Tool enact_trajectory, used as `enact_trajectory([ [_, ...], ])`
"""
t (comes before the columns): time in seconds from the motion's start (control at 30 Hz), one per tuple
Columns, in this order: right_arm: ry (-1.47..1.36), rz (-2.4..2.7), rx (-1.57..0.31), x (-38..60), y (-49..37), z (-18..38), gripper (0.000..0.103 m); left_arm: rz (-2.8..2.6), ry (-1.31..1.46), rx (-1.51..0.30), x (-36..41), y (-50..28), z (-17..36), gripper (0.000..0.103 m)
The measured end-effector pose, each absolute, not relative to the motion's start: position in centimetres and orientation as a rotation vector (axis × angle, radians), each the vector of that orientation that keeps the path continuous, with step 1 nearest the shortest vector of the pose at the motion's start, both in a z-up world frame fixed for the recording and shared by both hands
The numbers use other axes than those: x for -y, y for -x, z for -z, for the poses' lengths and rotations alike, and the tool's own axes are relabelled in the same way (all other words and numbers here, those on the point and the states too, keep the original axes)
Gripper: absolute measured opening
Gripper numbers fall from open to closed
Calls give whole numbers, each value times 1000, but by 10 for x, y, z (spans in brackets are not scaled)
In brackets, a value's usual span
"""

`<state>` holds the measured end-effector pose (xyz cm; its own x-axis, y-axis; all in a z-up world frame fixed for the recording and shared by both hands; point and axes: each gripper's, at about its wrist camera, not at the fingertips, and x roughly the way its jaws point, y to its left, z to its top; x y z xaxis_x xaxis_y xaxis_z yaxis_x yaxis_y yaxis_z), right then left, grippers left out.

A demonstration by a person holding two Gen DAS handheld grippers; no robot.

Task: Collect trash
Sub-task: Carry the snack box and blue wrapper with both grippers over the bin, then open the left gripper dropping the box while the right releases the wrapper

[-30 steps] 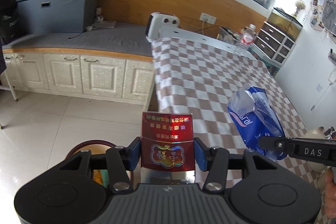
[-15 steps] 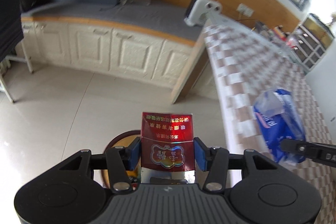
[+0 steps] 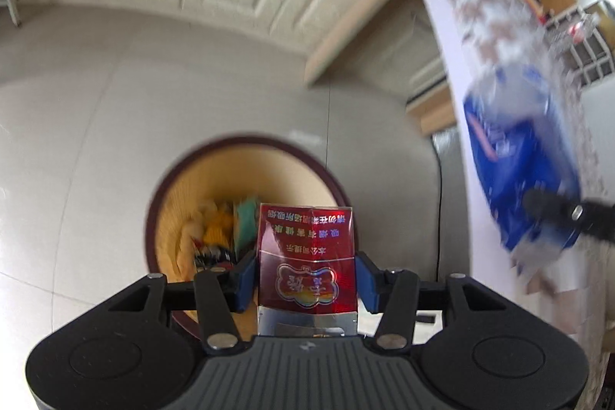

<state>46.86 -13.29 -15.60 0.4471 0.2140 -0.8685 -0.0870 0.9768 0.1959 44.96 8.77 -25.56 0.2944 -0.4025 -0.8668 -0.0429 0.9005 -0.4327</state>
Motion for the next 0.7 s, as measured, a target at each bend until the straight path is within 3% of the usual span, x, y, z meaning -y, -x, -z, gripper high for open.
enact_trajectory([
  [0.3, -77, -202, -1195, 116, -501, 215, 13, 250, 449, -1415, -64, -475, 356, 52],
  [0.6, -82, -199, -1248, 112, -517, 259, 13, 206, 556, -1454, -58, -486, 415, 55],
  [0.67, -75, -197, -1259, 112, -519, 266, 14, 195, 564, -1490, -57, -487, 426, 80],
  [0.7, -73, -197, -1266, 111, -521, 271, 13, 186, 556, -1503, -57, -486, 430, 83],
])
